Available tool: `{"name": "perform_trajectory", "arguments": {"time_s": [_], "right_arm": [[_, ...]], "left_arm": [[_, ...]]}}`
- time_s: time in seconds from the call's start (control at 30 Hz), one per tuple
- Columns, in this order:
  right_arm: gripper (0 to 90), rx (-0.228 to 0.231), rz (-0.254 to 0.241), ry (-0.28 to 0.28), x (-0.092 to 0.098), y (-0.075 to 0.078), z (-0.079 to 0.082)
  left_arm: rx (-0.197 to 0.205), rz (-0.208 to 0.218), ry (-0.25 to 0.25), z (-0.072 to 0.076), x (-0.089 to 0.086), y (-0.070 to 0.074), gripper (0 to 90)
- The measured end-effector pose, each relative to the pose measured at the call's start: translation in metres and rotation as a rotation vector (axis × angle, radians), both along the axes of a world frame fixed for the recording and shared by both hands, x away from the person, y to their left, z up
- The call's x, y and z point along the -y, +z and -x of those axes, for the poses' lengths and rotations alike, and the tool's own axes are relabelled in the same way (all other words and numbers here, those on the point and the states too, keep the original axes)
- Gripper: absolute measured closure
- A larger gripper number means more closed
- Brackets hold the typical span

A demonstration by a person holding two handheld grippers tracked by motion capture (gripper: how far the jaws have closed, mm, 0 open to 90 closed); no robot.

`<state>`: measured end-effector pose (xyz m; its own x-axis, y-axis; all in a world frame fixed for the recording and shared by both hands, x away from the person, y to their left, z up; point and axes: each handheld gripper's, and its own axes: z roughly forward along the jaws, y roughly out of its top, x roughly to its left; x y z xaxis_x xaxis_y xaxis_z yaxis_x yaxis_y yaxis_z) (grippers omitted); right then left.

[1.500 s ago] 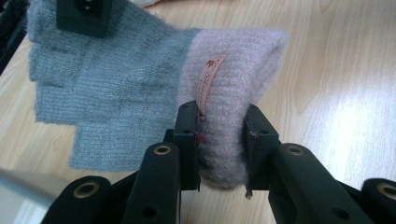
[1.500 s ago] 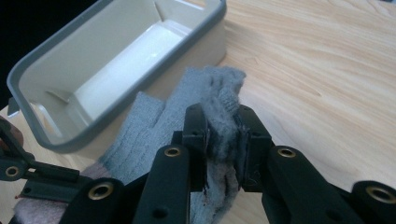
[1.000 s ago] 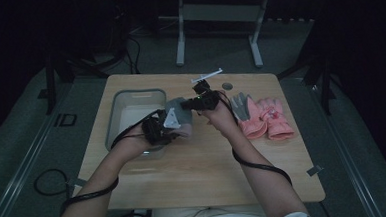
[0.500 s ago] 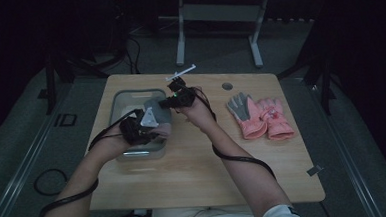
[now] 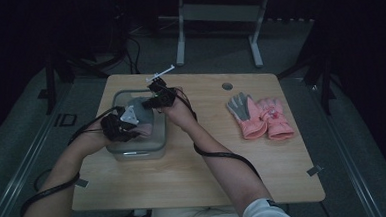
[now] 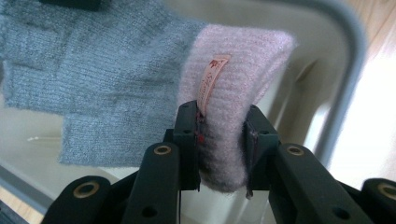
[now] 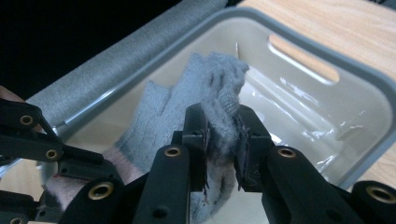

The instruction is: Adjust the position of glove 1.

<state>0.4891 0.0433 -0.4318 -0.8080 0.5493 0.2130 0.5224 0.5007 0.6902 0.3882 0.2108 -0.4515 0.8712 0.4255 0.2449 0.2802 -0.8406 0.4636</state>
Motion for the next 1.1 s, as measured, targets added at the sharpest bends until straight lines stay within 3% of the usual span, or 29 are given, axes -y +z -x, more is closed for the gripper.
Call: {"name": "perform_trajectory", "arguments": {"time_s": [0.2, 0.37, 0.5, 0.6, 0.7, 0.83, 1.0, 1.1], "right_arm": [[76.8, -0.031, 0.041, -0.015, -0.008, -0.026, -0.008], [76.6, -0.072, 0.043, -0.033, -0.008, -0.042, -0.016], [76.5, -0.077, 0.066, -0.036, -0.010, -0.050, -0.019], [76.3, -0.078, 0.073, -0.032, -0.011, -0.050, -0.019], [73.9, -0.086, 0.113, -0.022, -0.014, -0.049, -0.020], [68.6, -0.083, 0.132, -0.034, -0.012, -0.049, -0.021], [64.8, -0.091, 0.100, -0.042, -0.003, -0.046, -0.022], [62.4, -0.086, 0.081, -0.039, 0.002, -0.042, -0.020]], "left_arm": [[-0.065, -0.050, -0.011, -0.015, 0.001, -0.021, 71.1], [-0.072, -0.086, -0.010, -0.021, 0.003, -0.035, 70.9], [-0.095, -0.121, -0.021, -0.027, 0.007, -0.041, 70.8], [-0.119, -0.151, -0.032, -0.031, 0.010, -0.044, 70.8], [-0.133, -0.182, -0.047, -0.034, 0.013, -0.046, 70.7], [-0.147, -0.176, -0.055, -0.036, 0.014, -0.045, 70.2], [-0.152, -0.163, -0.051, -0.038, 0.012, -0.046, 68.0], [-0.170, -0.162, -0.044, -0.038, 0.013, -0.045, 61.0]]}}
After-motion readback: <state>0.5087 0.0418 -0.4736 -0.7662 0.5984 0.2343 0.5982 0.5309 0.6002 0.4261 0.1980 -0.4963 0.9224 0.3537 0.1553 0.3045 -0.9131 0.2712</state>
